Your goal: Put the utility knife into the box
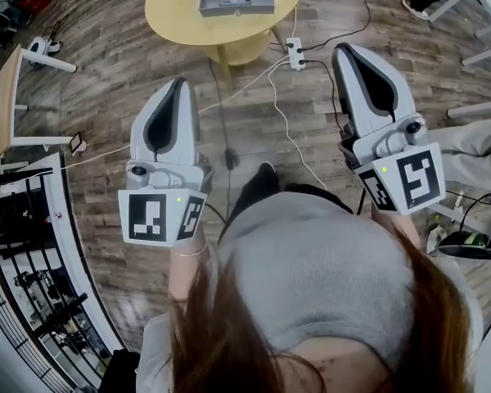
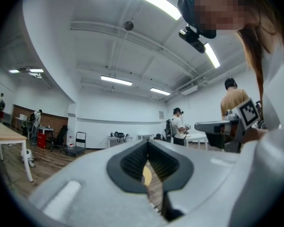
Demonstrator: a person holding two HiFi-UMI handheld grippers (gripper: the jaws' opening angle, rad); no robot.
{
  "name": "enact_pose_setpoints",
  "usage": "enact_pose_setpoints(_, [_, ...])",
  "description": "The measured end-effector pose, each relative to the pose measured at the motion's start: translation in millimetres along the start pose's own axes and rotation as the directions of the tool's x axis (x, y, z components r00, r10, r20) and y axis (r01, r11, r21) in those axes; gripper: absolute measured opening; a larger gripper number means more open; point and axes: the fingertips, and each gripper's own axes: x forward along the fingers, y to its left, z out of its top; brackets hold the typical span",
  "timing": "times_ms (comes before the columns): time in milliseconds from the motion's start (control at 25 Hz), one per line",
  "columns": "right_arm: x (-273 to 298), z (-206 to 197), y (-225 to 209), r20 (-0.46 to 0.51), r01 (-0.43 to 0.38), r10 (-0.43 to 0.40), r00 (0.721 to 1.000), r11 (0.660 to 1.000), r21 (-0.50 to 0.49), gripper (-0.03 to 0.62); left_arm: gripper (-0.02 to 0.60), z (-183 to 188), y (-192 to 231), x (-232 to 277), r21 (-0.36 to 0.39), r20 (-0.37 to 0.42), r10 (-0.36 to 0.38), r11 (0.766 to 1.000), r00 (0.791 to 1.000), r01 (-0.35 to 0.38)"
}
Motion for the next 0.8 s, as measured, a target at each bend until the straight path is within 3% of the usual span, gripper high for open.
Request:
enact_pose_setpoints(200, [-47.6,2.4,2.7,-0.031,-0.024,0.022,0.999,0.998,-0.058,0.005,-0.005,3.1,-46.6,-24.7,-0.005,0.006,0.034,0.999,0.999,-0.034])
enact_pose_setpoints(440, [-92.8,4.0,14.3,-0.022,-0.103,0.105,0.994,0.994,0.045,0.003,-0.005,-3.2,-92.1,-49.5,-0.023,-0.019,0.052,0.998,0.998,-0.052])
enact_pose_setpoints(800, [-116.4,7.2,32.8,-0.026,-0.091,0.091,0.996,0.996,0.009,0.003,-0.005,1.2,-124.4,-69.5,-0.025,-0.017,0.004,1.0,1.0,-0.004])
